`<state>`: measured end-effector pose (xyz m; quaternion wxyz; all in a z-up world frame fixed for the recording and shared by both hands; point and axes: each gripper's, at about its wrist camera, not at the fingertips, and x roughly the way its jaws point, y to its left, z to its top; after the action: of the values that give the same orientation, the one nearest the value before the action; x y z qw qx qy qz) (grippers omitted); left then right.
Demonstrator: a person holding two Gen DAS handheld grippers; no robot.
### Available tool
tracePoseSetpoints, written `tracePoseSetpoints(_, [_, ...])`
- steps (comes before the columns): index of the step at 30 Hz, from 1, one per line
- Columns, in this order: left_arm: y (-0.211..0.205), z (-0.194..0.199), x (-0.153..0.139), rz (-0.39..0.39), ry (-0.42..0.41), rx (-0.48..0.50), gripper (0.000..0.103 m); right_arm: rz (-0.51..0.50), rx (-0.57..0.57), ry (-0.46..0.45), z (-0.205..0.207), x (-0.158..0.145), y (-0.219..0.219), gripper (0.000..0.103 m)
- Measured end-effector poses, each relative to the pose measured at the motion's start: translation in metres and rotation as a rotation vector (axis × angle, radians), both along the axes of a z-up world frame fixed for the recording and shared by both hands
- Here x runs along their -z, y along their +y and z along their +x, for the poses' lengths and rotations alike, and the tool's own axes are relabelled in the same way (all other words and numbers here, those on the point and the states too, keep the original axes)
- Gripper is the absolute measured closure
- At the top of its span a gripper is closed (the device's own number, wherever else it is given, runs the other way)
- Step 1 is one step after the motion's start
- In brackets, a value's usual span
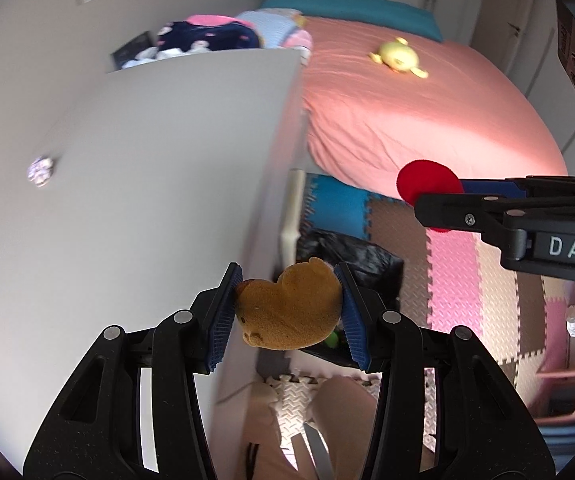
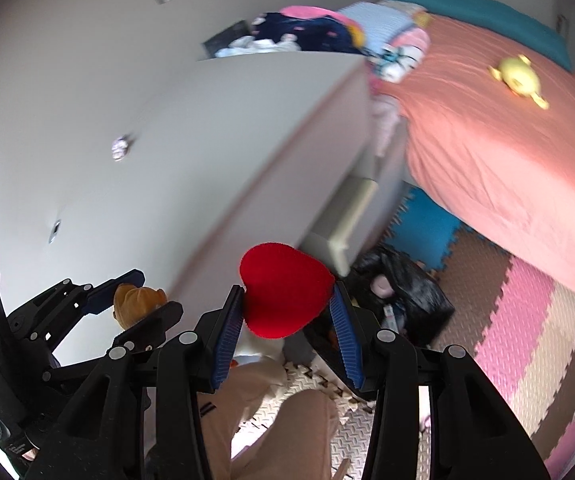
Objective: Collect trash
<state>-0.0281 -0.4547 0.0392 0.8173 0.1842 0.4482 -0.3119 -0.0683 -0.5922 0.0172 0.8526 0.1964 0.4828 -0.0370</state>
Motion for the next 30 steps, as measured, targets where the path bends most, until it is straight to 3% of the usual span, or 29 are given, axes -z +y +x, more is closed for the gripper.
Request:
tracePoseSetpoints(7, [-0.041, -0.016, 0.019, 0.034, 0.028, 0.075, 0.056, 0.029, 0.077, 0.04, -0.022, 0.028, -0.042, 0.057])
tracePoseSetpoints(15, [-0.063, -0.021, 0.04, 0.073, 0.073, 0.089, 0.052, 0.035, 0.111, 0.086, -0.025, 0.053, -0.062, 0.057])
tracePoseSetpoints(17, [-0.066, -0.022, 0.045, 0.099, 0.08, 0.087, 0.007, 0.012, 0.138, 0.112, -0.024, 0.059, -0.066, 0.043])
tracePoseSetpoints(18, [-0.067, -0.024, 0.045, 0.104, 0.047, 0.075, 0.006, -0.007, 0.165, 0.125, -0.025, 0.061, -0.067, 0.017])
tracePoseSetpoints(19, [-0.067, -0.025, 0.044, 0.117, 0.015, 0.068, 0.006, -0.031, 0.227, 0.128, -0.028, 0.062, -0.073, 0.007])
tracePoseSetpoints(23, [-0.07, -0.024, 0.05, 0.172, -0.01, 0.073, 0.006, 0.027, 0.315, 0.114, -0.035, 0.069, -0.09, 0.007])
tracePoseSetpoints(30, [-0.065, -0.018, 0.048, 0.134, 0.025, 0.073, 0.006, 0.028, 0.294, 0.108, -0.036, 0.071, -0.089, 0.007])
